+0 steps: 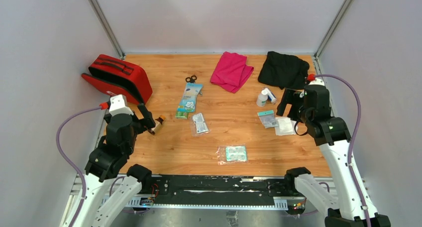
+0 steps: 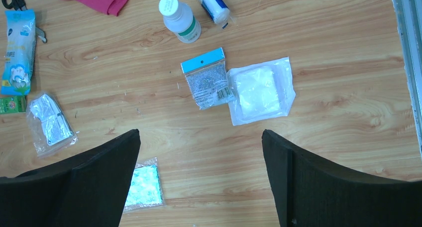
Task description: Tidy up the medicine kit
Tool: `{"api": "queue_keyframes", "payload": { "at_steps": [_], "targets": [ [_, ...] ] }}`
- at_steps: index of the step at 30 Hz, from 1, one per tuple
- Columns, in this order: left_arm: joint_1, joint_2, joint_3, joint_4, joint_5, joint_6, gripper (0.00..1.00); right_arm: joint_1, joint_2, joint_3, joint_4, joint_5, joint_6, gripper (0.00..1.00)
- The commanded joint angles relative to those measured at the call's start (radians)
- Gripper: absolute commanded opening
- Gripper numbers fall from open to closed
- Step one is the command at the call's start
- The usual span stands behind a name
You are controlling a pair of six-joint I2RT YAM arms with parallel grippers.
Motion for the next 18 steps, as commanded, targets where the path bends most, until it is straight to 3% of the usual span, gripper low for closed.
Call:
{"api": "queue_keyframes", "payload": {
  "at_steps": [1, 11, 15, 18],
  "targets": [
    [0.009, -0.024, -0.009, 0.003, 0.009, 0.002, 1.0, -0.016, -0.003, -0.011, -0.012, 0.006, 0.014, 0.97],
    [0.009, -0.013, -0.012, 0.02, 0.044, 0.008, 1.0, -0.016, -0.034, -0.048, -0.027, 0.027, 0.015, 0.93],
    [0.009, 0.033, 0.05, 0.092, 0.141, 0.047, 1.0, -0.017, -0.055, -0.061, -0.027, 0.002, 0.032, 0.93],
    [0.009, 0.089, 0.134, 0.125, 0.103, 0.028, 1.0, -0.016, -0.054, -0.065, -0.028, -0.046, 0.039, 0.93]
  ]
}}
